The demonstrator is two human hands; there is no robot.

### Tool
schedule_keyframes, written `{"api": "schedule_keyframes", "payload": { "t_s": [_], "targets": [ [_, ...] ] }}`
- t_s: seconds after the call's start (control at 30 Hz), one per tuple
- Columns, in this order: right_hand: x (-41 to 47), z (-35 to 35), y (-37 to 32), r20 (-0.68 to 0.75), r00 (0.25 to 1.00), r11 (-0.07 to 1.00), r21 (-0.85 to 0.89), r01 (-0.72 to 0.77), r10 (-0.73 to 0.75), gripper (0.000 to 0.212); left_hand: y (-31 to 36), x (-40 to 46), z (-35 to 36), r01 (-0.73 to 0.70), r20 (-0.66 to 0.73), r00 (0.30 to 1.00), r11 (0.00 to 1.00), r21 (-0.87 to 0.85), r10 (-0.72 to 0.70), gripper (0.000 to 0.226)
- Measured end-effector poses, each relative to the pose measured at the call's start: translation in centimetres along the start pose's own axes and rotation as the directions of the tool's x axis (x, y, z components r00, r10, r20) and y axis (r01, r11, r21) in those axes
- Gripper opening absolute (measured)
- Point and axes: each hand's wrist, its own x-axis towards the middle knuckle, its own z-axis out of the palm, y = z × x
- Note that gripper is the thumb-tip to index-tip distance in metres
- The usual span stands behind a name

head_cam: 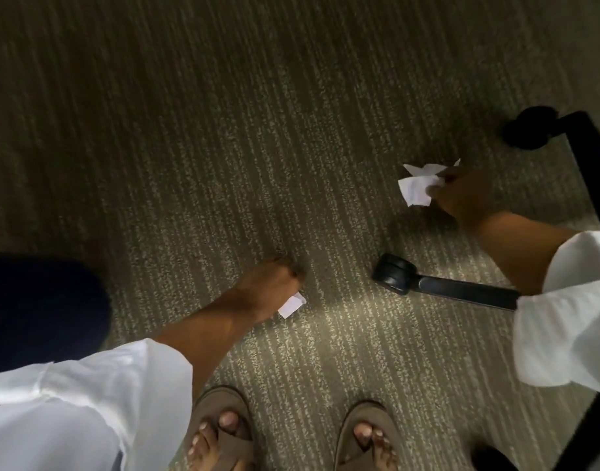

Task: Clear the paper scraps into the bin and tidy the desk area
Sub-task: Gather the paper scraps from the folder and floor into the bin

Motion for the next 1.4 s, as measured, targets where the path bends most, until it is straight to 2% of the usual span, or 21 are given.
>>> {"api": "schedule_keyframes", "payload": {
  "t_s": [0.07,0.13,0.23,0.33,0.4,0.53,0.67,0.8,0.87,1.0,1.07,1.13,1.2,1.3,1.4],
  "targets": [
    [1.2,-0.4,0.4,0.041,0.999,0.989,-0.149,0.022,-0.016,0.043,-0.3,-0.1,0.1,-0.038,-0.054,0.998,0.999,0.019,0.039,0.029],
    [2.0,-0.9,0.2,0.076,0.995,0.97,-0.23,0.075,-0.059,0.039,-0.4,-0.3,0.4,-0.063,-0.079,0.994,0.992,0.106,0.071,0.027],
    [2.7,-0.7,-0.3,0.102,0.971,0.927,-0.293,0.236,-0.215,0.033,-0.5,-0.7,0.8,-0.055,-0.097,0.993,0.99,0.127,0.068,0.025],
    [3.1,-0.4,-0.6,0.079,0.968,0.905,-0.344,0.249,-0.237,0.033,-0.6,-0.9,0.5,-0.089,-0.152,0.983,0.99,0.114,0.105,0.021],
    [3.1,-0.2,-0.5,0.101,0.966,0.89,-0.377,0.258,-0.237,0.031,-0.7,-0.7,0.3,-0.086,-0.134,0.986,0.993,0.087,0.097,0.023],
    [2.1,0.2,-0.6,0.02,0.962,0.893,-0.366,0.262,-0.274,0.031,-0.8,-0.5,-0.2,0.001,-0.02,1.0,1.0,0.005,-0.001,0.024],
    [0.2,-0.2,-0.8,0.006,0.962,0.92,-0.29,0.262,-0.272,0.031,-0.8,-1.6,-1.3,0.177,-0.09,0.974,0.946,-0.271,-0.208,0.013],
    [-2.8,-1.7,-3.3,-0.033,0.976,0.963,-0.173,0.209,-0.217,0.029,-0.9,-4.0,-4.4,0.291,-0.052,0.942,0.887,-0.359,-0.331,0.016],
    [-5.0,-2.3,-5.6,-0.052,0.986,0.976,-0.16,0.146,-0.156,0.034,-0.9,-5.6,-6.3,0.359,-0.066,0.902,0.827,-0.431,-0.426,0.017],
    [-10.2,-3.4,-10.7,-0.033,0.998,0.993,-0.112,0.048,-0.052,0.045,-0.1,-9.9,-10.9,0.47,0.016,0.829,0.68,-0.563,-0.559,0.028],
    [-13.2,-4.5,-14.2,0.027,0.999,0.998,0.061,0.036,-0.037,0.034,0.0,-13.3,-13.6,0.489,-0.003,0.795,0.645,-0.586,-0.606,0.032],
    [-16.3,-5.7,-17.8,0.125,0.992,0.947,0.32,-0.009,-0.033,0.02,-0.3,-17.0,-16.1,0.524,-0.051,0.752,0.644,-0.558,-0.657,0.031],
    [-20.0,-6.8,-21.1,0.155,0.987,0.885,0.464,-0.041,-0.035,0.022,-0.7,-21.1,-18.3,0.563,-0.1,0.701,0.634,-0.531,-0.706,0.03],
    [-25.4,-8.4,-26.5,0.036,0.982,0.908,0.388,0.156,-0.184,0.019,-2.1,-28.1,-21.0,0.597,-0.188,0.599,0.59,-0.543,-0.778,0.031],
    [-30.4,-9.1,-32.4,0.004,0.95,0.853,0.443,0.277,-0.311,0.016,-3.8,-34.9,-21.7,0.656,-0.231,0.433,0.48,-0.582,-0.871,0.024]
  ]
}}
